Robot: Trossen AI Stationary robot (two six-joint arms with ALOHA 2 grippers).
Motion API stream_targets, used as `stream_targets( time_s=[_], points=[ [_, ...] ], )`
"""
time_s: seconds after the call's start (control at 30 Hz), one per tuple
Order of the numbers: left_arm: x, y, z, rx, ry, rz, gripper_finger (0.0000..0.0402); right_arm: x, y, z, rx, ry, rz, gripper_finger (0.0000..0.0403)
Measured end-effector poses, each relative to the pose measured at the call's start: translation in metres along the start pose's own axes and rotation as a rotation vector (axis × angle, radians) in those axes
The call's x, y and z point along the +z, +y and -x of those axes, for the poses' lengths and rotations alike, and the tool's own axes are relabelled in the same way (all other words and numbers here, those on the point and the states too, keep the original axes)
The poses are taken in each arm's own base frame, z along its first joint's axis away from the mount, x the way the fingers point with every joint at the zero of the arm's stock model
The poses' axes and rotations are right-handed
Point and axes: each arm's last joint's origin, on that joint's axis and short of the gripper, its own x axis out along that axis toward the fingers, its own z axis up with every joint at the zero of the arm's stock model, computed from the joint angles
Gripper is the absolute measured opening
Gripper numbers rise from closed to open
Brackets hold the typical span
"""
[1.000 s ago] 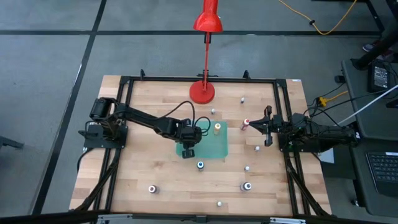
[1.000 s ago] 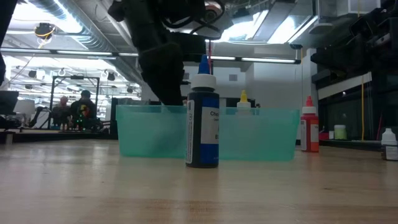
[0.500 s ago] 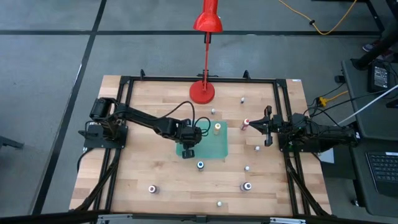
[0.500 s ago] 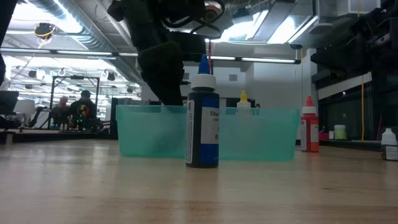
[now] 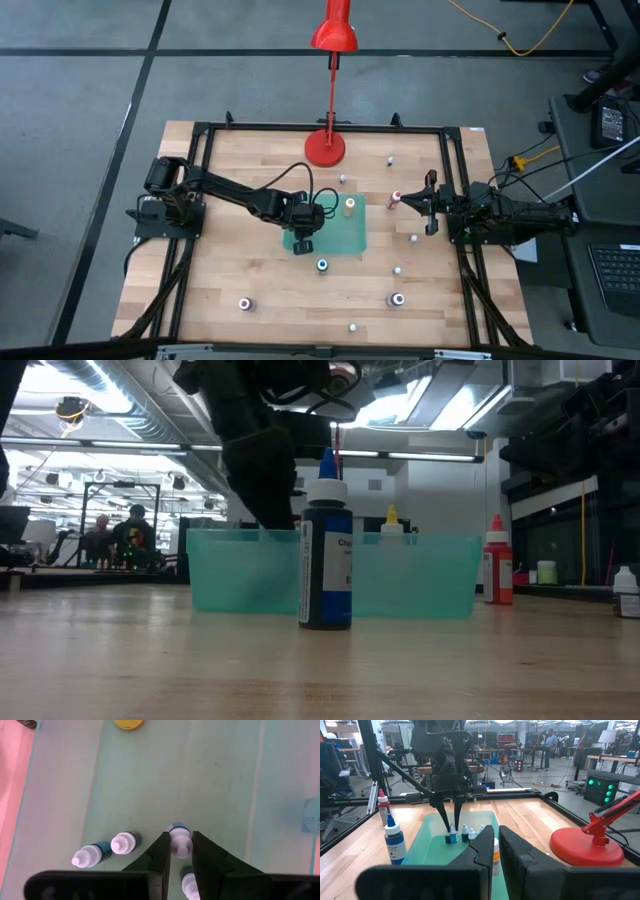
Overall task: Pick & Place food coloring
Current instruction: Put the small blue food coloring bottle into the green bin
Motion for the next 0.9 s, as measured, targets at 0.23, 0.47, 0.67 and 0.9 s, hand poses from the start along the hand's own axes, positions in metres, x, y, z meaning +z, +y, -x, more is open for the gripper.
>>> stream_targets(
  time_s=[0.23,0.47,0.67,0.9],
  points=[
    [0.0006,-0.0001,0.0,-0.002,-0.006,0.03,0.0056,0.0001,0.0,0.0,0.0,-0.001,0.0,0.0031],
    [0.006,-0.0014,0.0001,-0.016,-0.062,0.052,0.0056,0.0,0.0,0.0,0.0,0.0,0.0,0.0031],
    [0.006,-0.001,0.0001,-0.003,-0.065,0.047,0.0056,0.0,0.0,0.0,0.0,0.0,0.0,0.0031],
    [0.006,-0.0006,0.0001,0.006,-0.066,0.054,0.0056,0.0,0.0,0.0,0.0,0.0,0.0,0.0031]
  ],
)
